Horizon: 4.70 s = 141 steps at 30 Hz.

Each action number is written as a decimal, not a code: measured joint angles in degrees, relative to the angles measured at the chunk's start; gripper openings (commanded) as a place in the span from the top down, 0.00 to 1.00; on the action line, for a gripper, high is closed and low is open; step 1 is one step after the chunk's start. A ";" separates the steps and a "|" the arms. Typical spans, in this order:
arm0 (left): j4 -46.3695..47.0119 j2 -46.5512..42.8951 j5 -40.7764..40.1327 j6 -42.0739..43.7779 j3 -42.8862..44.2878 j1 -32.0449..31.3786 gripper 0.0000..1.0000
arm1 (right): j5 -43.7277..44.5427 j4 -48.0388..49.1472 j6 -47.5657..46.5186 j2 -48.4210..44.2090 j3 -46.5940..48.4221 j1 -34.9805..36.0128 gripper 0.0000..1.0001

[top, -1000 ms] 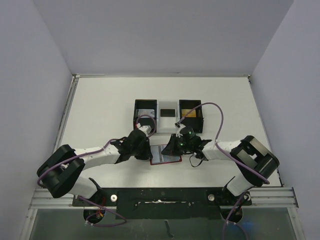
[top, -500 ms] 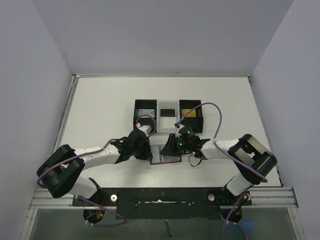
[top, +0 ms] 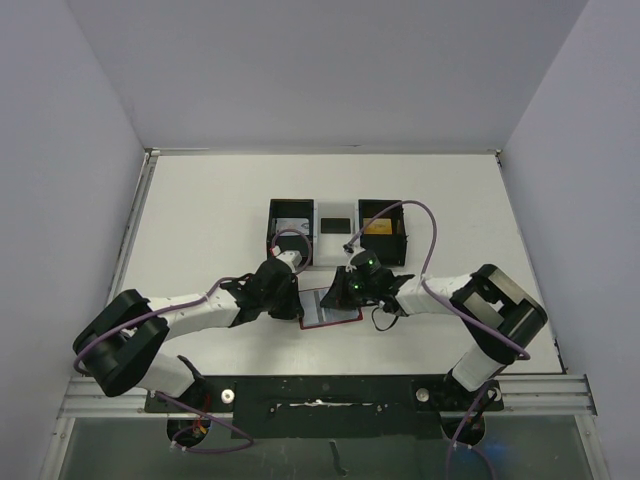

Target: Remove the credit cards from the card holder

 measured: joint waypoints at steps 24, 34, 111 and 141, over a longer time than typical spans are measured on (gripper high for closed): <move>-1.05 -1.22 -0.70 -0.02 0.00 0.00 0.95 | -7.06 7.65 3.34 -2.62 -6.49 -4.17 1.00; -1.68 -6.49 0.26 0.20 1.53 0.00 0.67 | -6.62 6.97 3.54 -2.62 -6.49 -4.17 1.00; 4.74 -2.49 3.04 1.14 4.55 -0.44 0.90 | -6.19 12.13 8.04 -5.07 -9.92 -5.62 1.00; 3.34 4.85 0.22 0.17 3.26 -0.70 1.00 | -9.51 15.56 9.35 -1.60 -9.84 -5.66 0.81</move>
